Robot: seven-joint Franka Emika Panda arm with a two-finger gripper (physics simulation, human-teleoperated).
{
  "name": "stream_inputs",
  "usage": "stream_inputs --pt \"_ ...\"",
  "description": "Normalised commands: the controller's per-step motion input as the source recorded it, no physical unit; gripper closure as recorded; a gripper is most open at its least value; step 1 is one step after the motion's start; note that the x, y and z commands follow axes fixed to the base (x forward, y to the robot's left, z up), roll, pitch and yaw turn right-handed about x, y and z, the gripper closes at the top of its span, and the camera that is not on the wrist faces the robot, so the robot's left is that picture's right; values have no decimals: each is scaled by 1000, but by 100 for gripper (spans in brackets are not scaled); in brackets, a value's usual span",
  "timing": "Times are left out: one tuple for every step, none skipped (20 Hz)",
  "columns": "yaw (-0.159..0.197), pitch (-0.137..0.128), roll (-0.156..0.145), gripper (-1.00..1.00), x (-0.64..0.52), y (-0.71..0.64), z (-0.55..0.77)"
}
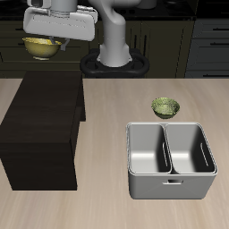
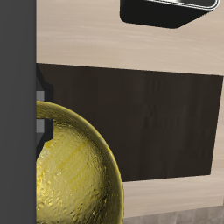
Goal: Place the yellow bowl on top of the shelf
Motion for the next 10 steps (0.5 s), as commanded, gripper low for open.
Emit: stream_inputs --pt "4 13 -83 100 286 -272 79" --pt "0 0 0 100 0 0 0" --pt "51 -19 -2 100 414 -295 247" --pt "-2 -6 -109 100 252 -314 142" --pt "-42 -1 -36 100 220 -220 143" --pt "14 11 -20 100 285 -210 97" --pt "-3 38 -29 100 256 -205 56" --pt "37 7 -29 100 131 -140 24" --pt "-5 40 12 100 291 -164 -34" --pt "16 12 -34 100 207 -136 -36"
